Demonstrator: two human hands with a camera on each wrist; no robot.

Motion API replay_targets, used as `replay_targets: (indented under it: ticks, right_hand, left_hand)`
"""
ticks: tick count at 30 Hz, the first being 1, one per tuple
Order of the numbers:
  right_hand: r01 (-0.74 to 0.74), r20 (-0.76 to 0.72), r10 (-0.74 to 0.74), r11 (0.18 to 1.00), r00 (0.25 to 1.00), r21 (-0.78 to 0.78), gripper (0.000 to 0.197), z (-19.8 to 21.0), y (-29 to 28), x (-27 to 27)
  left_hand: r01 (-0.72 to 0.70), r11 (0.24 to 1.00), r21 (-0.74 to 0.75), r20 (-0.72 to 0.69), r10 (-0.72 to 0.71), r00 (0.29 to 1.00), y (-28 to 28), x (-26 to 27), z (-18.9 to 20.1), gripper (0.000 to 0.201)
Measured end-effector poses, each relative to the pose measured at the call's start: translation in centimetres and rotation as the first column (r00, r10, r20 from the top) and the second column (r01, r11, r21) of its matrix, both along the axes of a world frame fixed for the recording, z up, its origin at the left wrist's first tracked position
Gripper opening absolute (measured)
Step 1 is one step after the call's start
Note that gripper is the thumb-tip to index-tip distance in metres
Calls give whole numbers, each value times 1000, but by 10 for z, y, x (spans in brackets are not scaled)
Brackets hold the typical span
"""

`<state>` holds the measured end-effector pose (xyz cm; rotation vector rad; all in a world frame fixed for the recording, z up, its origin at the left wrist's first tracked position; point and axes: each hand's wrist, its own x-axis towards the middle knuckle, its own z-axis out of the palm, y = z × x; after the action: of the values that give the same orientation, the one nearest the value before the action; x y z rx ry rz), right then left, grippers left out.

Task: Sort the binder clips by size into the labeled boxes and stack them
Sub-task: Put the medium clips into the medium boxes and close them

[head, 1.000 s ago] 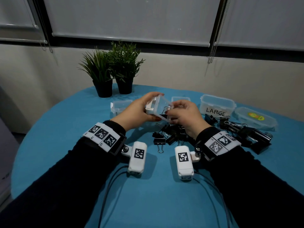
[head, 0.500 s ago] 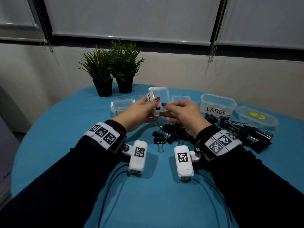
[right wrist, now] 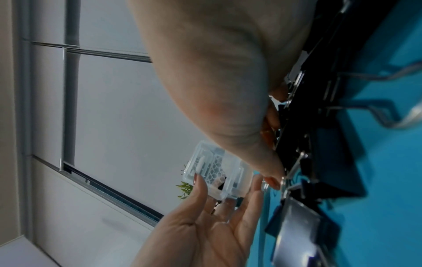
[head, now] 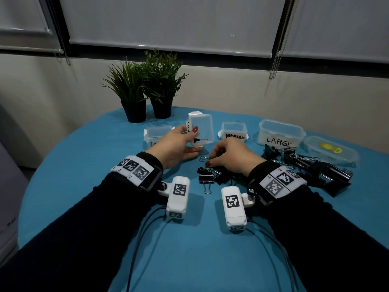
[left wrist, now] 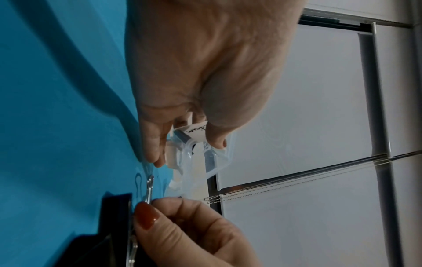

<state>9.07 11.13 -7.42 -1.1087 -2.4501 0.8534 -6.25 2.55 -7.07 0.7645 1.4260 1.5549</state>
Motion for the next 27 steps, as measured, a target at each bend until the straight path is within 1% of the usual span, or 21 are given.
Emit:
replay_targets:
  ticks: [1, 4, 6, 9, 11, 13, 15, 16, 17, 20, 23, 25, 27]
  right_hand:
    - [-6, 0, 6, 1000, 1000, 5, 21, 0, -1, 1]
    - [-32, 2, 32, 999, 999, 35, 25, 1, -2, 1]
    - [-36, -25, 38, 998, 999, 58, 29, 1, -2, 1]
    - [2, -150, 5, 999, 989, 48, 32, 2, 4, 2]
    - [2, -238, 5, 1000, 971, 31, 27, 4, 4, 3]
    - [-7, -380, 17, 1000, 925, 30, 20, 8, 2, 3]
    - [15, -528, 20, 998, 849, 62, 13, 11, 1, 3]
    - [36, -573, 19, 996, 819, 85, 12, 11, 1, 3]
    - [56, -593, 21, 992, 805, 112, 13, 11, 3, 3]
    - [61, -578, 45, 985, 815, 162, 16, 9, 5, 2]
    - [91, -568, 51, 972, 822, 218, 19, 11, 6, 1]
    - [131, -529, 55, 943, 847, 307, 23, 12, 8, 1]
    - [135, -460, 54, 920, 886, 368, 25, 11, 8, 2]
  left_hand:
    - [-9, 1000, -3, -3, 9, 1000, 0, 0, 0, 11]
    - [-30, 999, -19, -10, 30, 1000, 1, 0, -2, 21]
    - [-29, 999, -20, -5, 29, 1000, 0, -1, -3, 22]
    - [-33, 999, -23, 13, 34, 999, 1, -2, -4, 29]
    - [-33, 999, -27, 18, 33, 999, 1, -3, -5, 34]
    - [-10, 1000, -28, 21, 11, 1000, 0, -4, -5, 36]
    - [43, 999, -32, 22, -43, 999, -1, -3, -5, 36]
    - [73, 997, -36, 25, -72, 997, -2, -2, -4, 36]
    - [103, 994, -41, 28, -102, 994, -3, -1, -4, 36]
    - [212, 977, -32, 35, -211, 977, -7, 4, -1, 37]
    - [277, 961, -17, 46, -276, 960, -10, 9, 2, 49]
    - [297, 955, -7, 53, -296, 954, -10, 10, 3, 53]
    - [310, 951, 16, 64, -310, 949, -10, 9, 3, 50]
